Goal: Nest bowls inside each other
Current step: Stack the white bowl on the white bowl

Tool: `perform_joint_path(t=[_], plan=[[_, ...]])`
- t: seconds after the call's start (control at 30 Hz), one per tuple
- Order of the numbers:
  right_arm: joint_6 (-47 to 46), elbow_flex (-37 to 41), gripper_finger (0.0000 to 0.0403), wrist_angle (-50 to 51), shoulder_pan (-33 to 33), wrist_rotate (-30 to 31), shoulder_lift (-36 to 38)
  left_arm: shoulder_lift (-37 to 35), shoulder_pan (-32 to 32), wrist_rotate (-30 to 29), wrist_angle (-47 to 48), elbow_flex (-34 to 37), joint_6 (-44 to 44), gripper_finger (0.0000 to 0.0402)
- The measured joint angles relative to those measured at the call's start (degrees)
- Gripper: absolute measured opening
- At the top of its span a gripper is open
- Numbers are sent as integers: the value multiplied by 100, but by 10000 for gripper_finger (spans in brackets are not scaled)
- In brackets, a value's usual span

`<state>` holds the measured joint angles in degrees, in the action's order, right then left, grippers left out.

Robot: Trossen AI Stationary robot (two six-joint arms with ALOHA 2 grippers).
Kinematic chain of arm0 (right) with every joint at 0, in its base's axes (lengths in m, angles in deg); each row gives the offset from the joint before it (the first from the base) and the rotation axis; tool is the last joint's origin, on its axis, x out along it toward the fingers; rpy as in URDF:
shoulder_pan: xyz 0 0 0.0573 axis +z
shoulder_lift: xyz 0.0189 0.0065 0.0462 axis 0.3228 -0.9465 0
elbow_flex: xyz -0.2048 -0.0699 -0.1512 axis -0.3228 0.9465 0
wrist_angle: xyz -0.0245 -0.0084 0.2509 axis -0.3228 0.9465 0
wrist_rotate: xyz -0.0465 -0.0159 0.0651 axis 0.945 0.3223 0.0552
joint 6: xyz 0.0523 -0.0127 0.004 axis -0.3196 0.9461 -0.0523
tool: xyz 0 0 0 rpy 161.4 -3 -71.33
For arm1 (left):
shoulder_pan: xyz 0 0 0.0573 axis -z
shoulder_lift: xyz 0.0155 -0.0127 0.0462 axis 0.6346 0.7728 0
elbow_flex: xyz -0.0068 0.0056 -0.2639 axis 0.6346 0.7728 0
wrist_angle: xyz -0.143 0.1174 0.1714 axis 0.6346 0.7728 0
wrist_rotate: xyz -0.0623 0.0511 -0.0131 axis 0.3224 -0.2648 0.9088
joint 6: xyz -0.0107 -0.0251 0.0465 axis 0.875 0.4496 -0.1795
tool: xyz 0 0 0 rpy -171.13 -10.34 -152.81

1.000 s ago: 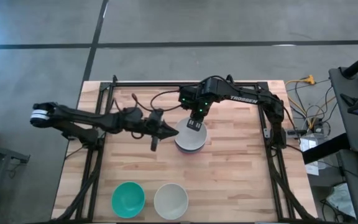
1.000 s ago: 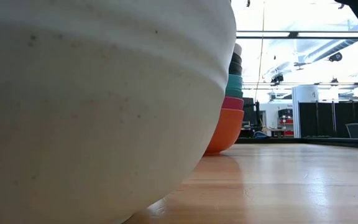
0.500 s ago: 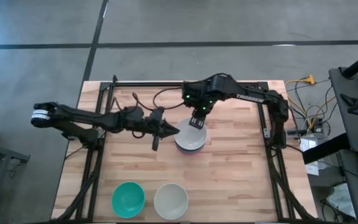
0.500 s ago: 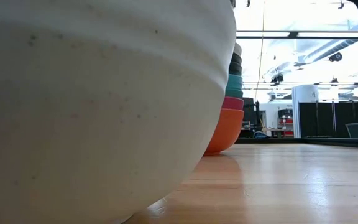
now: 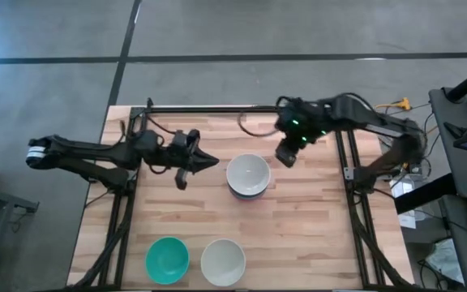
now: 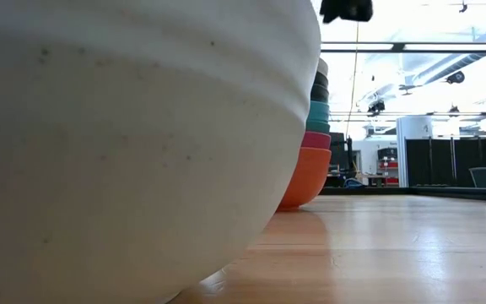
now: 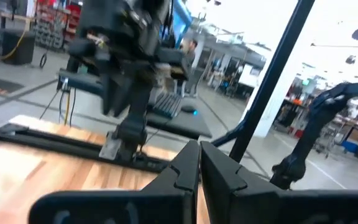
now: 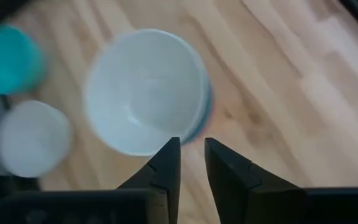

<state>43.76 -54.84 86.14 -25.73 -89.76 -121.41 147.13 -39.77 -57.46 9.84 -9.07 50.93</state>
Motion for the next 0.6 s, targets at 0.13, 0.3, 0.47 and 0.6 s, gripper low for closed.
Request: perform_joint_path(t=[0.13,0.3,0.47,0.6], plan=[[-725,1129,69,-1381,534,0,832,-223,2,8,2,0,-37,0],[-1459,2706,74,-4277,1409,151,1492,-375,2,107,37,0,299,0],[-1138,4137,73,-8256,2208,772,1396,-389,2,1078,35,0,849,0],[-907,4850,69,-11115,2540,785,765,-323,10,2238,70,13,1144,0]])
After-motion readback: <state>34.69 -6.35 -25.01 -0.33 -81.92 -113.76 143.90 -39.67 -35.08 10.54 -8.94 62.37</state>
